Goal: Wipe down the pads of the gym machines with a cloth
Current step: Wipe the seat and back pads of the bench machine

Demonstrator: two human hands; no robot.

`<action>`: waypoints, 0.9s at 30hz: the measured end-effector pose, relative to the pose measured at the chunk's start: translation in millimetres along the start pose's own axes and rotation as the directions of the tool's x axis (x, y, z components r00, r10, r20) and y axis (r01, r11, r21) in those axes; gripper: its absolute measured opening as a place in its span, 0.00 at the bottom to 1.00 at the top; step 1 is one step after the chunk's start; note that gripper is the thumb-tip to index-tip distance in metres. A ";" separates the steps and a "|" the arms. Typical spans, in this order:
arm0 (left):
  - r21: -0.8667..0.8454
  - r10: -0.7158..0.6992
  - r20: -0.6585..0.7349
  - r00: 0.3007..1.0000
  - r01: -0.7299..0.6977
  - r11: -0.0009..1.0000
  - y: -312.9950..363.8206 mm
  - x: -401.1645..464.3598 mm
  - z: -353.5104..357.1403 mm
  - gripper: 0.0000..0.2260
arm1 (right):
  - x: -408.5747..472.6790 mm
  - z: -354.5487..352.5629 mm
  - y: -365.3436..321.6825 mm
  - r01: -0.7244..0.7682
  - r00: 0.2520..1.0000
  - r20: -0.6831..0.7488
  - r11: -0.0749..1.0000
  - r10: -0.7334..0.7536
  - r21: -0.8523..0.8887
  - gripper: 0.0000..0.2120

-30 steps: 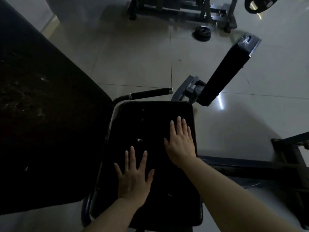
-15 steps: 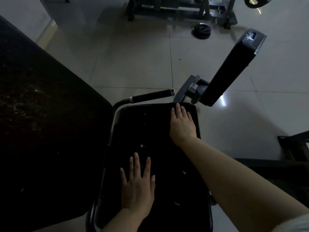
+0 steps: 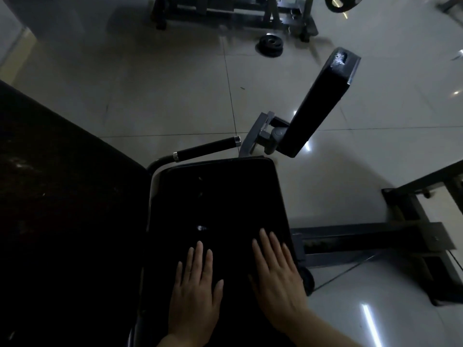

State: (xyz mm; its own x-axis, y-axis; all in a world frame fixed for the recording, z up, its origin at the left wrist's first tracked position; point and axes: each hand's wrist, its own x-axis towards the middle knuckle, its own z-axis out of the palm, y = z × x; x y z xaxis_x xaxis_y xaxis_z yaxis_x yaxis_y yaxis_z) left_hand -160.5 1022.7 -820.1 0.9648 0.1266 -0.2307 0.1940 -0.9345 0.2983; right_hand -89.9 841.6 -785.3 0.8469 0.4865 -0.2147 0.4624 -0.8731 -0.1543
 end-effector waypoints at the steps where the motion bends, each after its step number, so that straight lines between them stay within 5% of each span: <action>1: -0.008 0.000 -0.018 1.000 -0.001 1.000 -0.1 0.3 1.4 0.27 | 21.9 -5.1 3.4 -0.009 1.000 -0.018 1.000 0.009 -0.011 0.29; 11: 0.014 0.028 -0.069 0.997 -0.027 1.000 -1.2 0.1 5.4 0.28 | 184.1 -58.5 25.2 -0.125 0.992 0.003 0.992 0.125 0.012 0.30; 18: -0.014 0.005 -0.101 0.995 -0.007 1.000 1.2 -1.4 10.3 0.27 | 106.5 -42.1 18.2 -0.006 1.000 0.016 0.997 0.005 0.072 0.29; 27: -0.058 0.013 -0.120 0.993 -0.020 0.998 0.9 -1.3 11.7 0.27 | 3.1 -5.7 16.9 0.221 0.974 -0.026 0.972 -0.223 -0.075 0.27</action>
State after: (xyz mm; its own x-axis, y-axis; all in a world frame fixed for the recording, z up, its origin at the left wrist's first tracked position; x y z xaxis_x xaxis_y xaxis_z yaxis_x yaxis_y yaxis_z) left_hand -163.6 1017.9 -830.4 0.9816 0.1531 -0.1141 0.1843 -0.9161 0.3560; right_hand -77.9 828.2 -783.1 0.7285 0.6684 -0.1501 0.6566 -0.7438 -0.1248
